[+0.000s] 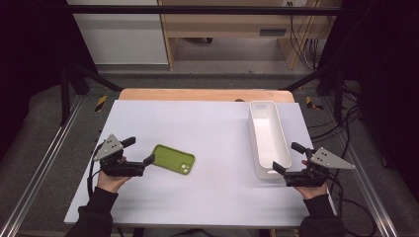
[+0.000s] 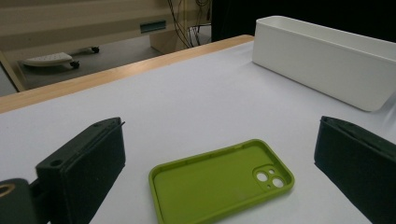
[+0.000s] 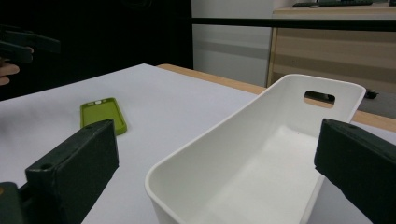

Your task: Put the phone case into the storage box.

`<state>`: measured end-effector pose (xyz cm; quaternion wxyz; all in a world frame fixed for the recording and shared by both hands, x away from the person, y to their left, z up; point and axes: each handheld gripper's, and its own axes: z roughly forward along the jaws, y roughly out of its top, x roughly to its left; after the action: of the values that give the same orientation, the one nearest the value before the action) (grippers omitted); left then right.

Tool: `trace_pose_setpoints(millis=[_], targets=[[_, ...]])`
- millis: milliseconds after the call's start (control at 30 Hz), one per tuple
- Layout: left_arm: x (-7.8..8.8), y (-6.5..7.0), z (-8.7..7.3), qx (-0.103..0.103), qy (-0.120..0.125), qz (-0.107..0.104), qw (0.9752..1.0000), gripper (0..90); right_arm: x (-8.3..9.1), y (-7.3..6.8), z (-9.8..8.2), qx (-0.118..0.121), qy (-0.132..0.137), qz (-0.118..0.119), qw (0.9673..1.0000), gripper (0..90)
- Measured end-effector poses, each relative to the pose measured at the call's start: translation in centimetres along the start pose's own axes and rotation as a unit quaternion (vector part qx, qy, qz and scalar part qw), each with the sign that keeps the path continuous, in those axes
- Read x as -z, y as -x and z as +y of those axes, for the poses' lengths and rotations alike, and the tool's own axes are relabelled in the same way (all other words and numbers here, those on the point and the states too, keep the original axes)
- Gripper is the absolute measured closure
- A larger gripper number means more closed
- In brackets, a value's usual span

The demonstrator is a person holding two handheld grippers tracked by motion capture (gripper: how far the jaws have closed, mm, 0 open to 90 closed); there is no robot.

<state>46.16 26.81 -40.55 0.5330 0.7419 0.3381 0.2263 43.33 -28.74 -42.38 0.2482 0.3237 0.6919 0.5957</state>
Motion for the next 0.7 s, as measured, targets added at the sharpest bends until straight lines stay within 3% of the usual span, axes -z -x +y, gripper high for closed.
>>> trace_pose_setpoints(millis=[233,700], targets=[[-1.2,-0.1,0.8,-0.002,-0.02,0.004,0.9998,1.4,0.0,0.0,0.1,0.002,0.002,0.0,1.0,0.0],[-3.2,-0.9,2.4,0.004,-0.031,0.013,0.9994,1.8,0.0,0.0,0.2,0.001,0.002,-0.001,1.0,0.0]])
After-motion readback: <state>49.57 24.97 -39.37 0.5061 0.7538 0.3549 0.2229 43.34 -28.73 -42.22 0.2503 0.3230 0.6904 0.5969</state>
